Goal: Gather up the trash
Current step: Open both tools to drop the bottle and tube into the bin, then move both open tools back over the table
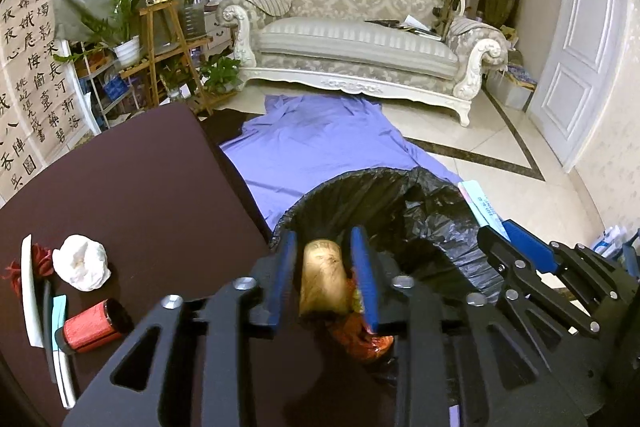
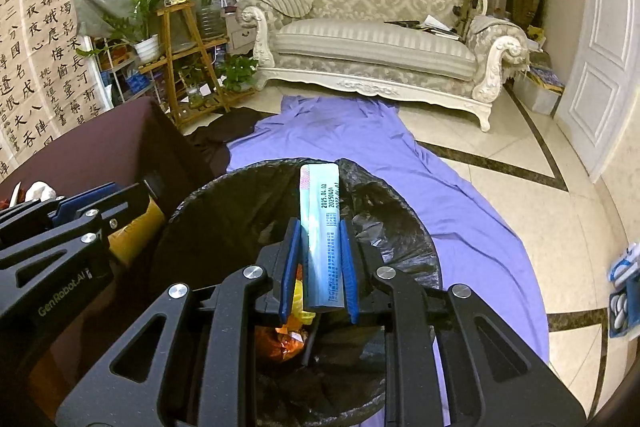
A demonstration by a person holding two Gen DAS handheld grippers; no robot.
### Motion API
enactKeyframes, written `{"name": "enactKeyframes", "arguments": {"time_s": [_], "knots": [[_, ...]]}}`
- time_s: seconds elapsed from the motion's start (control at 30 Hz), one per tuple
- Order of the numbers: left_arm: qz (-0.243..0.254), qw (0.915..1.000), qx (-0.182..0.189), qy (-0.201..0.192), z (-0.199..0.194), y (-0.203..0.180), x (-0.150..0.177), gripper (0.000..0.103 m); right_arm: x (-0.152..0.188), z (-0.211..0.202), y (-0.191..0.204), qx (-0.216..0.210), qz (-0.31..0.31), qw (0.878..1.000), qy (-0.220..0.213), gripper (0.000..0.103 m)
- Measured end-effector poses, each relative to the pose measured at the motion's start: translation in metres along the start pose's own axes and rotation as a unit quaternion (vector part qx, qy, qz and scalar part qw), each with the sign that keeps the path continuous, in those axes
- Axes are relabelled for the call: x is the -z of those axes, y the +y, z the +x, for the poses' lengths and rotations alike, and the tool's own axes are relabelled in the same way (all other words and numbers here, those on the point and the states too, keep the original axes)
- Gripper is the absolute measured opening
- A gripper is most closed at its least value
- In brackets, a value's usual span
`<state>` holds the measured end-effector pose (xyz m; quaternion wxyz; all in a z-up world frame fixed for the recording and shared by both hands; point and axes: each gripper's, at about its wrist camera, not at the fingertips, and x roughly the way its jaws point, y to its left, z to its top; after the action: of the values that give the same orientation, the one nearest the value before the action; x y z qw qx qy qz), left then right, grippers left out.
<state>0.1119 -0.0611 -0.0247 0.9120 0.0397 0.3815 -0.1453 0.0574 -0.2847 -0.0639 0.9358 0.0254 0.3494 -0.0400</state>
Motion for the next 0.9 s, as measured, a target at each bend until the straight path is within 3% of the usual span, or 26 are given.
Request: {"name": "enactKeyframes", "arguments": {"time_s": [0.07, 0.33, 0.57, 0.9], "knots": [[-0.003, 1.0000, -0.002, -0.001, 0.000, 0.001, 0.000, 0.049, 0.001, 0.001, -0.001, 0.003, 0.001, 1.000, 0.000, 0.036], [-0.018, 0.9998, -0.007, -0.003, -0.005, 0.008, 0.002, 0.066, 0.003, -0.001, -0.001, 0.009, 0.005, 1.000, 0.002, 0.037], [-0.031, 0.9993, -0.020, -0.005, -0.023, 0.026, 0.010, 0.068, 0.005, -0.008, 0.005, 0.001, 0.005, 1.000, 0.003, 0.038], [-0.074, 0.9959, -0.052, -0.004, -0.061, 0.077, 0.034, 0.068, 0.009, -0.031, 0.059, -0.047, -0.027, 0.999, 0.005, 0.045]]}}
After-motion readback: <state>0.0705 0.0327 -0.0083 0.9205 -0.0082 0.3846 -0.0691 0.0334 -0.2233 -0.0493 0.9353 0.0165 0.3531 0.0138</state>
